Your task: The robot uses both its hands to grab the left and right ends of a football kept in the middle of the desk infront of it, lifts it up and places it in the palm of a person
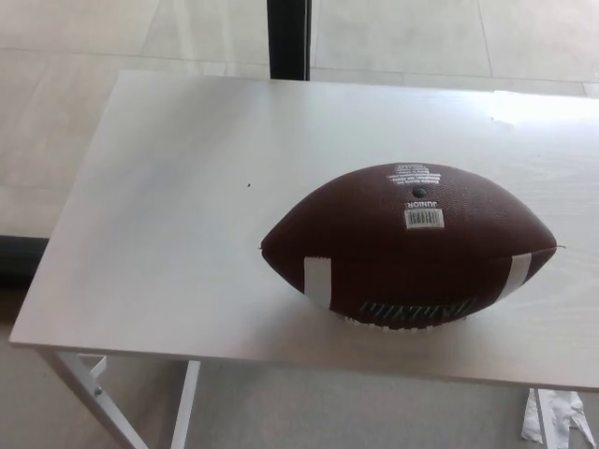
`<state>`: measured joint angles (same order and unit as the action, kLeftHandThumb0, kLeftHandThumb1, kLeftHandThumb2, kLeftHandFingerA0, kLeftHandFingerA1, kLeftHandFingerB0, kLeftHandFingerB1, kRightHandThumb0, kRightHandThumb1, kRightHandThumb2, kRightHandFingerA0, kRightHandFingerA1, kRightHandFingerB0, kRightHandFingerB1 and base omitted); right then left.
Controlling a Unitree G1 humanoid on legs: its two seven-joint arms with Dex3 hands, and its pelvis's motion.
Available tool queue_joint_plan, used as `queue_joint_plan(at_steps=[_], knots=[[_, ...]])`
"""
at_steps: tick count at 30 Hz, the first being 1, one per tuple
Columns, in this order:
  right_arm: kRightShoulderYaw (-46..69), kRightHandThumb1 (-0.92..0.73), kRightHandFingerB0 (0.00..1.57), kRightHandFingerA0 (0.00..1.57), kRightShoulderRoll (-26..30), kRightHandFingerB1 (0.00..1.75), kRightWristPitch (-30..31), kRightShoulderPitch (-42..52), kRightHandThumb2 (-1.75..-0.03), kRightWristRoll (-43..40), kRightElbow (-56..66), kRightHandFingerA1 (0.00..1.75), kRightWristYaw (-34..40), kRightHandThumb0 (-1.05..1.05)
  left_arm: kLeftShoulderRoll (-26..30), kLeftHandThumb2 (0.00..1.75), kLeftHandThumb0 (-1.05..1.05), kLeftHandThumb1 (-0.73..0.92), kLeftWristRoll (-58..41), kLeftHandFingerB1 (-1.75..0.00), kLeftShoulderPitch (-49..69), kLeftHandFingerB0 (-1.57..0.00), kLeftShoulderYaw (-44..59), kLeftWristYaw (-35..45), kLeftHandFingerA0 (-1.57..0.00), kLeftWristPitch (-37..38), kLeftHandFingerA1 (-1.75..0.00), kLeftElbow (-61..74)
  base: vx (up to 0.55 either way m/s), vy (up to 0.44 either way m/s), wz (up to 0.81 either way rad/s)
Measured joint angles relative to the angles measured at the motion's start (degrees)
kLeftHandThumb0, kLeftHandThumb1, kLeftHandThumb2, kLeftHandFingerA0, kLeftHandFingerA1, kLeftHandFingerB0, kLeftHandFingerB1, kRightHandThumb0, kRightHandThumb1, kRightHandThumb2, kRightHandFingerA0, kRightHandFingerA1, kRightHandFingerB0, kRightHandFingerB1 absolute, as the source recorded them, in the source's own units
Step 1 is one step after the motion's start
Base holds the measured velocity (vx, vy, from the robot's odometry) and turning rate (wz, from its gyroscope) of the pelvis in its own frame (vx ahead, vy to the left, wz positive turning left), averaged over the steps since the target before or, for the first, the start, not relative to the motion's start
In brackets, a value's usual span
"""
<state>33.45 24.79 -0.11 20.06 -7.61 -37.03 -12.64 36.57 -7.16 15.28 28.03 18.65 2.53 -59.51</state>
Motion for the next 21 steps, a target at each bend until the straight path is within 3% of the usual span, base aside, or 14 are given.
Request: queue_joint_plan(at_steps=[1,2,4,6,7,9,12,13,14,15,16,17,20,21], knots=[[0.8,-0.90,0.00,0.10,0.0,0.16,0.1,0.0,-0.67,-0.5,0.3,0.36,-0.3,-0.94,0.0,1.00,-1.03,0.61,-0.4,-0.52,-0.1,-0.06,0.7,0.3,-0.36,0.0,-0.72,0.0,0.00,0.000,0.00],[1.9,-0.72,0.00,0.17,0.0,0.10,0.2,0.1,-1.14,-1.5,1.3,0.40,-0.7,-0.94,0.0,1.01,-0.99,0.60,-1.1,-0.48,-0.3,-0.03,2.2,0.8,-0.28,0.0,-0.73,-0.1,0.00,0.000,0.00],[4.0,-0.72,0.00,0.17,-0.2,0.10,0.5,-0.1,-1.14,-3.0,2.5,0.40,-1.1,-0.94,0.1,1.01,-0.99,0.60,-2.4,-0.48,-0.7,-0.03,4.2,1.8,-0.28,-0.5,-0.73,-0.1,0.00,0.000,0.00],[5.9,-0.80,0.00,0.11,-0.4,0.00,1.1,-0.4,-1.19,-4.6,3.9,0.25,-1.3,-1.05,0.1,0.66,-1.05,0.72,-3.7,-0.43,-1.4,0.00,6.4,2.7,-0.15,-1.0,-0.79,0.0,0.00,0.000,0.00],[6.8,-0.92,0.00,0.12,-0.6,0.01,1.3,-0.6,-0.69,-5.3,4.5,0.33,-1.3,-0.95,0.1,1.06,-0.97,0.57,-4.4,-0.27,-1.7,-0.04,7.5,3.0,-0.10,-1.2,-0.71,0.2,0.00,0.000,0.00],[9.0,-0.75,0.00,0.11,-1.2,0.00,1.9,-1.2,-0.95,-6.9,6.4,0.33,-1.1,-1.01,0.0,1.03,-0.99,0.58,-5.7,-0.41,-2.5,-0.02,9.9,3.6,-0.13,-1.3,-0.72,0.9,0.00,0.000,0.00],[12.2,-0.73,0.07,0.56,-2.0,0.30,3.3,-2.4,-1.12,-9.0,10.3,0.73,-0.4,-0.92,-0.1,1.08,-1.05,0.63,-7.6,-0.37,-3.8,0.00,12.9,3.7,-0.22,-1.7,-0.76,4.2,0.00,0.000,0.00],[13.2,-0.80,0.10,0.42,-2.0,0.24,3.7,-3.1,-1.15,-9.7,11.7,0.68,-0.1,-0.97,-0.1,0.68,-1.05,0.76,-8.1,-0.50,-4.5,0.00,13.6,3.7,-0.16,-1.8,-0.78,5.8,0.00,0.000,0.00],[14.1,-0.82,0.09,0.30,-2.0,0.17,4.2,-3.9,-1.18,-10.4,13.1,0.56,0.3,-0.97,-0.1,1.06,-1.05,0.59,-8.7,-0.39,-5.3,-0.01,14.2,3.7,-0.23,-1.8,-0.74,7.3,0.00,0.000,0.00],[14.7,-0.91,0.12,0.28,-2.0,0.41,4.5,-4.5,-0.72,-10.9,13.9,0.39,0.5,-0.98,-0.1,0.63,-1.05,0.67,-9.0,-0.65,-5.9,-0.25,14.6,3.7,-0.51,-1.9,-0.64,8.4,0.00,0.000,0.00],[15.9,-0.92,0.00,0.11,-2.0,0.27,5.0,-5.8,-0.77,-11.9,15.8,0.35,1.2,-0.87,-0.1,1.00,-1.04,0.54,-9.9,-0.63,-7.3,-0.02,15.4,3.6,-0.25,-2.0,-0.77,10.9,0.00,0.000,0.00],[16.6,-0.76,0.00,0.06,-2.0,0.25,5.4,-6.8,-1.17,-12.5,17.2,0.33,1.7,-0.85,-0.1,0.61,-1.05,0.68,-10.3,-0.80,-8.3,-0.01,15.8,3.5,-0.25,-2.1,-0.79,12.8,0.00,0.000,0.00],[17.0,-0.92,0.00,0.08,-1.9,0.28,5.7,-9.1,-0.74,-13.5,20.0,0.33,2.0,-0.92,-0.2,0.61,-1.05,0.66,-11.3,-0.80,-10.4,-0.06,16.0,3.4,-0.29,-2.7,-0.74,18.3,0.00,0.000,0.00],[17.2,-0.73,0.02,0.10,-1.9,0.23,6.0,-10.1,-1.17,-14.1,21.3,0.52,2.1,-0.91,-0.4,0.62,-1.05,0.65,-11.8,-0.70,-11.3,-0.26,16.1,3.3,-0.36,-3.3,-0.70,21.1,0.00,0.000,0.00]])
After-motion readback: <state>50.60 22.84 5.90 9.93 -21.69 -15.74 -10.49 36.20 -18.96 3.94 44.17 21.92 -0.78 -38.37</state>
